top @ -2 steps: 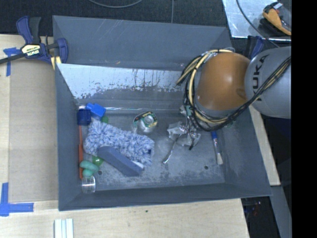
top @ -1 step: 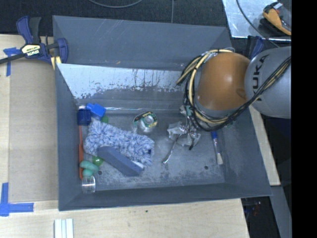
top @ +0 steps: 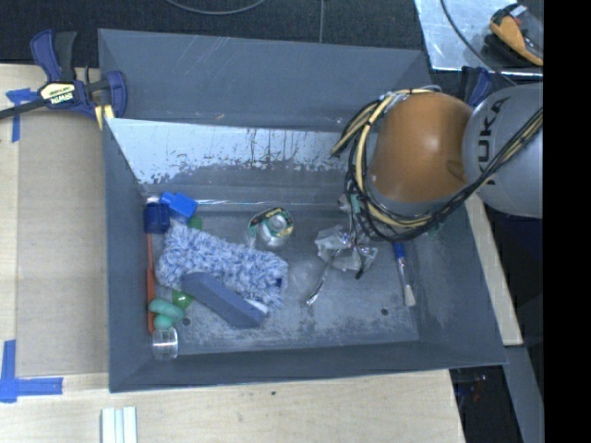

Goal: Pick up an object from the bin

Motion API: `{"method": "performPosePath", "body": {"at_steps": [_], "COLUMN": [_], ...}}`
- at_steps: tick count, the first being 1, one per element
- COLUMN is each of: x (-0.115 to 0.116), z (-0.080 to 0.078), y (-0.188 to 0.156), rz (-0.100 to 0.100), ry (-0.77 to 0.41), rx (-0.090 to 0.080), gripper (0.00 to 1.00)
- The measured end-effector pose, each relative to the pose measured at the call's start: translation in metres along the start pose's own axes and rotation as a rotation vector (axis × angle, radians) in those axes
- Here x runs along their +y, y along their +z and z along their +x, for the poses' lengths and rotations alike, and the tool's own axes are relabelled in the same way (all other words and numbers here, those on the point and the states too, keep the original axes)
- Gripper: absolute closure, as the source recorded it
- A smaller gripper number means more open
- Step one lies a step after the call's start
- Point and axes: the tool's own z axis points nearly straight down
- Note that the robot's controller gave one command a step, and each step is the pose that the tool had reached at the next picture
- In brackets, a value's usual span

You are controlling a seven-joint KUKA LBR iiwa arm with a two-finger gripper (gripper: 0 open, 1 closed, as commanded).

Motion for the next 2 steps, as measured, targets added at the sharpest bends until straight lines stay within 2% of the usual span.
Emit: {"method": "performPosePath", "body": {"at_steps": [2], "x": [0.0], "z": [-0.001], "y": [-0.076], "rz": [0.003], "ry": [0.003], "rx": [-0.003], "gripper": [1.0]}}
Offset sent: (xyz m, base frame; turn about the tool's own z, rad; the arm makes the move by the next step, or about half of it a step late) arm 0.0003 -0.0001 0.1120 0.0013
